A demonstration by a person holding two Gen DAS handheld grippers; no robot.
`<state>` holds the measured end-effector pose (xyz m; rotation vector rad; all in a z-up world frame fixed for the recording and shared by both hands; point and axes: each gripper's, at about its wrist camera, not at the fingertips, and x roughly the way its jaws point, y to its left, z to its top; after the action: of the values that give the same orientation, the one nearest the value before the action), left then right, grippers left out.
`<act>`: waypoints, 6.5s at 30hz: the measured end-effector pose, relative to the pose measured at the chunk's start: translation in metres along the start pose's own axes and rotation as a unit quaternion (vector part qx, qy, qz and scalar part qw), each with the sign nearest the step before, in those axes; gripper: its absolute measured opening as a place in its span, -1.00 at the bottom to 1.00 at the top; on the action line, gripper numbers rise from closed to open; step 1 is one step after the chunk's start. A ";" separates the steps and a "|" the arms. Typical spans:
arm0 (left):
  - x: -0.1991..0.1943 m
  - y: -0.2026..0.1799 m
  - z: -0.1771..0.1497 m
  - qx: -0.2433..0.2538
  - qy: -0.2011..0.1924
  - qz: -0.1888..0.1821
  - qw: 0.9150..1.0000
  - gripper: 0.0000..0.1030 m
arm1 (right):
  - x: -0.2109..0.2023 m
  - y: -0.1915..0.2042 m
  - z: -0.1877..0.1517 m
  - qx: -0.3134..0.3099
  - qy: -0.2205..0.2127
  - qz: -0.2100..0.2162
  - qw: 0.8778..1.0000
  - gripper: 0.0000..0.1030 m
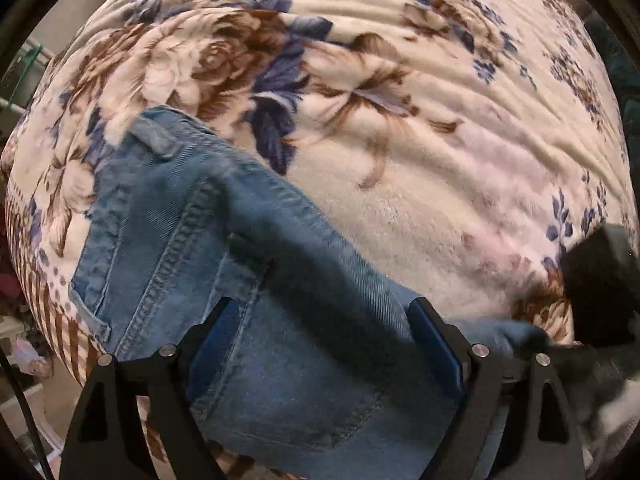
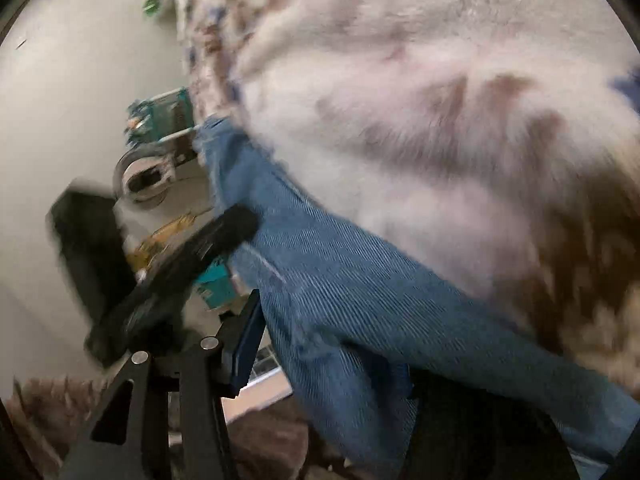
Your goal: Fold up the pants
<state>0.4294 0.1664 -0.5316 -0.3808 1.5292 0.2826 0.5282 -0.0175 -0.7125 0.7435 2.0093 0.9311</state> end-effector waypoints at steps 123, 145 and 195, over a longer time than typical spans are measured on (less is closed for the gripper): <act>0.038 -0.007 -0.018 0.092 0.026 0.082 0.992 0.76 | -0.110 -0.016 0.024 0.052 -0.095 -0.093 0.990 -0.79; 0.068 -0.137 0.024 0.187 -0.025 0.066 0.980 0.76 | -0.150 -0.019 -0.094 -0.029 -0.147 -0.368 0.917 -0.94; 0.064 -0.395 -0.249 0.311 0.018 0.064 0.948 0.95 | -0.304 -0.377 -0.524 0.293 -0.668 0.036 0.683 -0.80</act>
<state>0.3664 -0.2986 -0.5705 0.2140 1.5922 -0.1153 0.1829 -0.6407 -0.6725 1.3128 0.8379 -0.3628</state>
